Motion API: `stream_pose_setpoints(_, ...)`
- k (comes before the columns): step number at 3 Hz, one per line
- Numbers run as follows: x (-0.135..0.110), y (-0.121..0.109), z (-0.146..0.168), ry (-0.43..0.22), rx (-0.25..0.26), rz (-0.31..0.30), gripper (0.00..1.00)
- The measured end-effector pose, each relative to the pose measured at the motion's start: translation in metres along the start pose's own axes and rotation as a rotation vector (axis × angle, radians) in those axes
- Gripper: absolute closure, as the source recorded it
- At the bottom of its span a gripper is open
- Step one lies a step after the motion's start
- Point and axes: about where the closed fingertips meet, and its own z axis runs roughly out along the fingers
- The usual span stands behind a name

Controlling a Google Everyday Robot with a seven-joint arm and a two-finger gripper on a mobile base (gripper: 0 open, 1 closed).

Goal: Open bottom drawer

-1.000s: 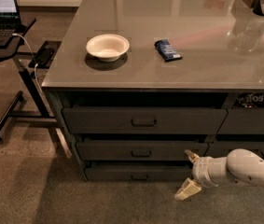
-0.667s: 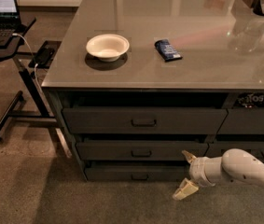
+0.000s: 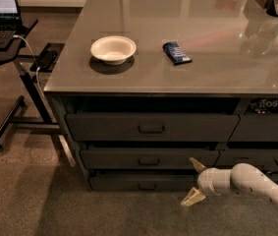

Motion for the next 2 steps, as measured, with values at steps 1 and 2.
stream_pose_setpoints(1, 0.0344, -0.0058, 0.0407, -0.030, 0.008, -0.038, 0.00)
stream_pose_setpoints(2, 0.0378, -0.0041, 0.0463, -0.036, 0.007, -0.032, 0.00)
